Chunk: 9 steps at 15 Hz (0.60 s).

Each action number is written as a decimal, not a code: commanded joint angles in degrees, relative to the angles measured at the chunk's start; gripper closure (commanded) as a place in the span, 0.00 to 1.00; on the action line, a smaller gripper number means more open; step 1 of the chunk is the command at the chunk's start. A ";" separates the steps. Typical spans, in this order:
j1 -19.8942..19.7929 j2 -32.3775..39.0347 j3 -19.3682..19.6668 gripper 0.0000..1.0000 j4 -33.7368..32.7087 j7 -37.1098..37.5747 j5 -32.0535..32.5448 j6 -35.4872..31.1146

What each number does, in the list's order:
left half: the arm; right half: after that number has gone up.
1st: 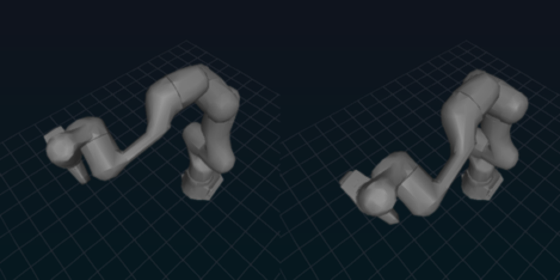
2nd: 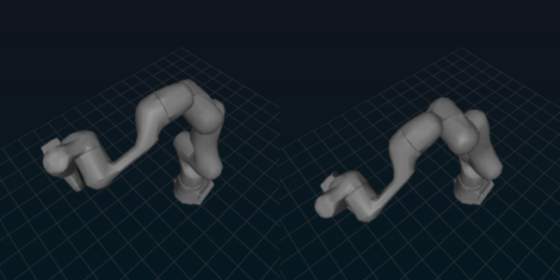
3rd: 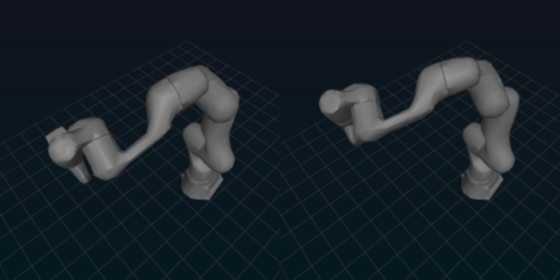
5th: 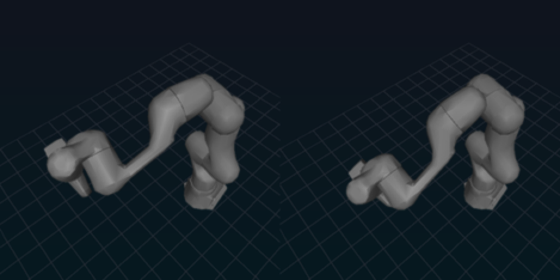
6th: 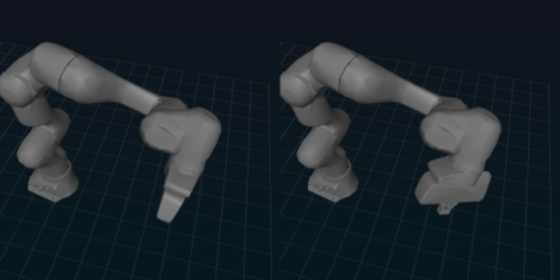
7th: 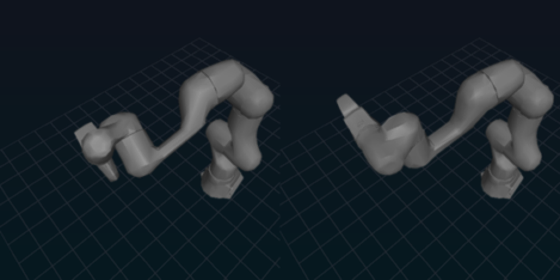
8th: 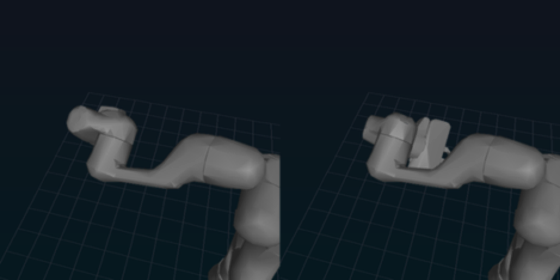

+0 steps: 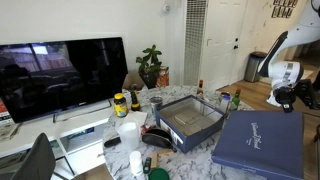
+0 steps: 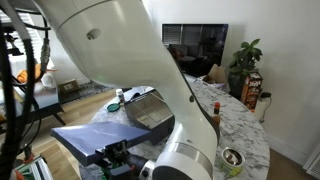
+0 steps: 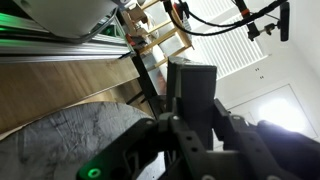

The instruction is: Pick up the blue box lid from the blue box and put it on the table, pick up the clear storage container from the blue box and put it on the blue box lid

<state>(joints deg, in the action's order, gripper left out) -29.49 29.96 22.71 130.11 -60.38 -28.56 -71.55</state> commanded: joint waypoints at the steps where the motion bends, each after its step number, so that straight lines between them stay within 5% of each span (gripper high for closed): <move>1: -1.40 1.16 -0.98 0.92 -0.11 4.35 -1.19 -0.56; 9: -1.35 4.71 -3.24 0.92 0.31 8.23 -13.42 -7.31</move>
<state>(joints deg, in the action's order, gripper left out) -29.73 33.10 20.97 130.42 -52.77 -37.67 -76.52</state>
